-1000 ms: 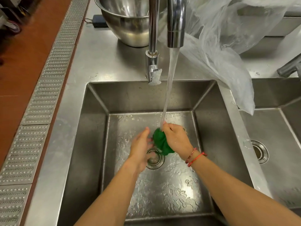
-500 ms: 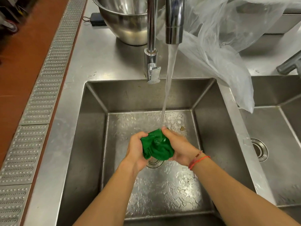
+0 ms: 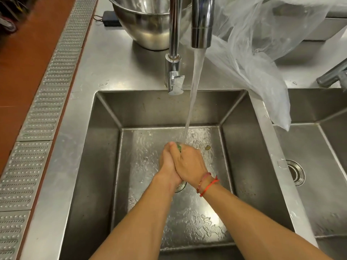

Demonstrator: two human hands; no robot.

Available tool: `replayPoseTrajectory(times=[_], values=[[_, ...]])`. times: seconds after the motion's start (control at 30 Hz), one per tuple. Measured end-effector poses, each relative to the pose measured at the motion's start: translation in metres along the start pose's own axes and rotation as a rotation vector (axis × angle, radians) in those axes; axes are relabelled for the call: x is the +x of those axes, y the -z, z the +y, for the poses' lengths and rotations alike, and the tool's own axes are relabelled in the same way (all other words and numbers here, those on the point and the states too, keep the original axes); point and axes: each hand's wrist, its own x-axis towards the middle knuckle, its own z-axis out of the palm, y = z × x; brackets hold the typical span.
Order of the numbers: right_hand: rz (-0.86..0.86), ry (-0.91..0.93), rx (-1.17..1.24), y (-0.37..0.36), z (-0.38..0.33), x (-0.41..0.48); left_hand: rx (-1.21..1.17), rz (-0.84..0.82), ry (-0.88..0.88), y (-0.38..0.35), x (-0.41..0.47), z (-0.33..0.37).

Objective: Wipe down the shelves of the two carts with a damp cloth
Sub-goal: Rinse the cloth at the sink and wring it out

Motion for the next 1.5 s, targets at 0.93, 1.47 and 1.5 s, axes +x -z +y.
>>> replayPoseTrajectory(times=[0.93, 1.47, 1.5], values=[[0.073, 0.037, 0.449, 0.089, -0.062, 0.079, 0.416, -0.097, 0.053, 0.029, -0.011, 0.042], [-0.023, -0.077, 0.37, 0.092, -0.034, 0.038, 0.453, -0.231, 0.036, 0.033, -0.036, 0.06], [-0.071, -0.117, 0.4, 0.085, -0.023, 0.023, 0.449, -0.256, 0.032, 0.034, -0.039, 0.061]])
